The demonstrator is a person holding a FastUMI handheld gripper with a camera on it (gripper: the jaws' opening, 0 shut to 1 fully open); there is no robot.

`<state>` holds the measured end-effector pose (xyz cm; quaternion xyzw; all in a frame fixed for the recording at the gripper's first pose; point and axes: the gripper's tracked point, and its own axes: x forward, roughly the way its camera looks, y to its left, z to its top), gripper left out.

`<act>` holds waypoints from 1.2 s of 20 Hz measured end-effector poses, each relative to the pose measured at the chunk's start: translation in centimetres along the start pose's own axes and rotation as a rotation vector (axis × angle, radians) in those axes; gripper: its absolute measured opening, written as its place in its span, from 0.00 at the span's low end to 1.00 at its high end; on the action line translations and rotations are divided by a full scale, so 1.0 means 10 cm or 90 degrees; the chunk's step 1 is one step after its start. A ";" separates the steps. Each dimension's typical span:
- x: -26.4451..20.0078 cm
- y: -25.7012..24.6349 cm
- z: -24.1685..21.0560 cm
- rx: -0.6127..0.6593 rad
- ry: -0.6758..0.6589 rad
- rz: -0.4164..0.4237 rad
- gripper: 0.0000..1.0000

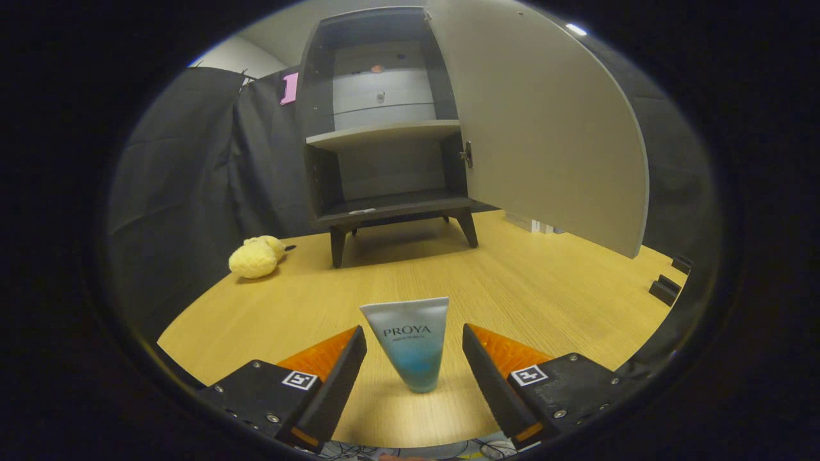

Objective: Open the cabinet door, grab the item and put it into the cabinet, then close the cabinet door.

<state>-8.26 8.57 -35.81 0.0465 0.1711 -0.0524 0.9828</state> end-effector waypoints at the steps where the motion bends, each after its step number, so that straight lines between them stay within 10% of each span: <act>1: 0.01 0.01 -0.01 -0.007 0.004 0.003 0.88; 5: 0.01 0.09 -0.03 -0.037 0.017 0.022 0.55; 14: -0.08 0.15 0.16 -0.024 0.039 0.036 0.53; 24: -0.09 0.31 1.34 -0.052 -0.024 0.051 0.53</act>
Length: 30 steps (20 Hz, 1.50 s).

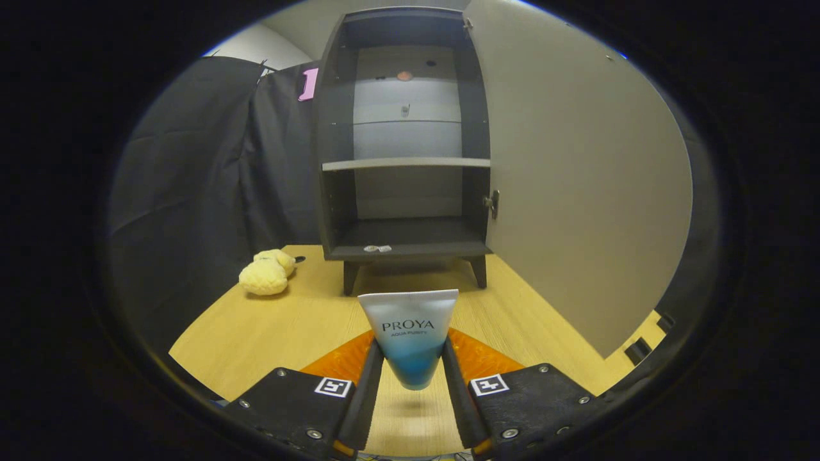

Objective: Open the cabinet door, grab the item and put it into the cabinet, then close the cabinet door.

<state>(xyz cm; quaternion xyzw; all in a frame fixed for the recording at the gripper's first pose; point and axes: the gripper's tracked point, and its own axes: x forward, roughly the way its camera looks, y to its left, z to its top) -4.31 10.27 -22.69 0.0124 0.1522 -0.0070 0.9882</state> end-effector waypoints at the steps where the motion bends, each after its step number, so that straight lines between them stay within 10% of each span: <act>1: 0.02 0.02 0.15 -0.003 -0.008 0.003 0.53; 21: 1.52 0.24 3.02 -0.064 -0.178 0.006 0.53; 30: 2.65 0.21 2.96 -0.044 -0.147 -0.010 0.53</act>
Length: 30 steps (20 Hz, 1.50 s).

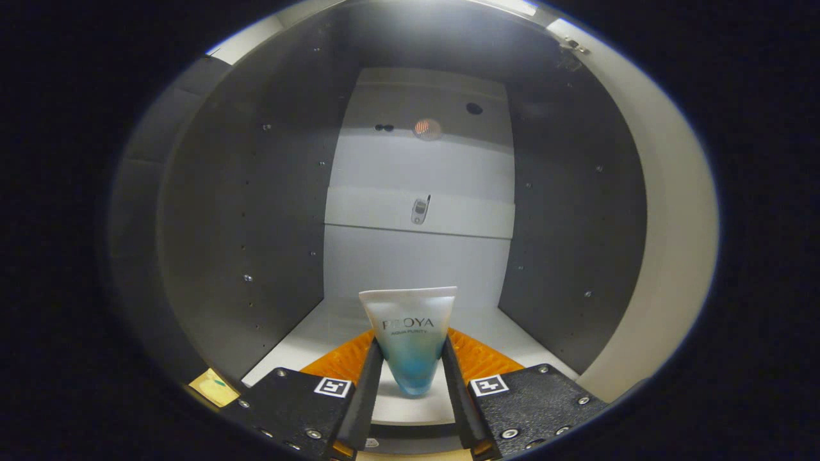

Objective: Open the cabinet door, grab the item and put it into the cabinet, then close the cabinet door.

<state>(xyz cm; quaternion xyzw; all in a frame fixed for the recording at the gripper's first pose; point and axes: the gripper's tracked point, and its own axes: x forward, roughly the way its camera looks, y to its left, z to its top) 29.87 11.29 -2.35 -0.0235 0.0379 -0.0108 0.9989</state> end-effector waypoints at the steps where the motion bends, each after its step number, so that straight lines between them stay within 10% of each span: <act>1: 0.04 -0.02 0.00 0.002 -0.005 -0.002 0.53; 10: 0.06 0.03 -0.01 0.027 -0.009 0.017 0.55; 17: 0.00 -0.07 0.05 0.004 -0.024 -0.015 0.93; 30: -1.13 -0.19 0.24 0.050 -0.013 0.008 0.93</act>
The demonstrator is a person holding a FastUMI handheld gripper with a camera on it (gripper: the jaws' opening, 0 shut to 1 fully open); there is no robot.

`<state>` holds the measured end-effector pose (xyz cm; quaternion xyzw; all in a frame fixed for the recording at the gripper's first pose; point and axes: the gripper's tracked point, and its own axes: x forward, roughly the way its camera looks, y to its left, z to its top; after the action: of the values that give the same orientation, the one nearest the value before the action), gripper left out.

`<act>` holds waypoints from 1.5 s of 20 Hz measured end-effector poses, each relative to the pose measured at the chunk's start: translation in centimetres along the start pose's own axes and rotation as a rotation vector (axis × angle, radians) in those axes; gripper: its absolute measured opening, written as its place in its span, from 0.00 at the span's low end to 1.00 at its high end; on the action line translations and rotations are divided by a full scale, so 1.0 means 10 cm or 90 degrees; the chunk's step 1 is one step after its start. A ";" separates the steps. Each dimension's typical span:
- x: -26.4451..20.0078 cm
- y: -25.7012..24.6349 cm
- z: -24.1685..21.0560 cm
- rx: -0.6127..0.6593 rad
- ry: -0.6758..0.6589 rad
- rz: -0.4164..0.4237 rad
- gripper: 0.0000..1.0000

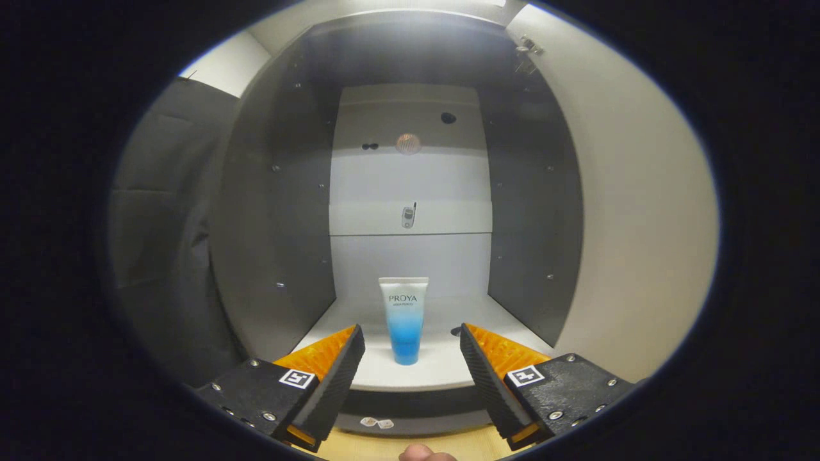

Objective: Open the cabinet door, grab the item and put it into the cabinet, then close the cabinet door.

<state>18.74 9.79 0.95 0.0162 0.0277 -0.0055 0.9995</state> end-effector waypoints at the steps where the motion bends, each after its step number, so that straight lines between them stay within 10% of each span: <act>1: -0.18 -0.02 0.03 0.006 -0.001 0.000 0.93; 14: -2.86 -0.11 -0.01 0.044 0.016 0.121 0.93; 30: -3.67 -2.87 -0.02 0.063 0.045 -0.099 0.93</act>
<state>-18.28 -18.52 1.81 0.0635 0.0638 -0.0840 0.9924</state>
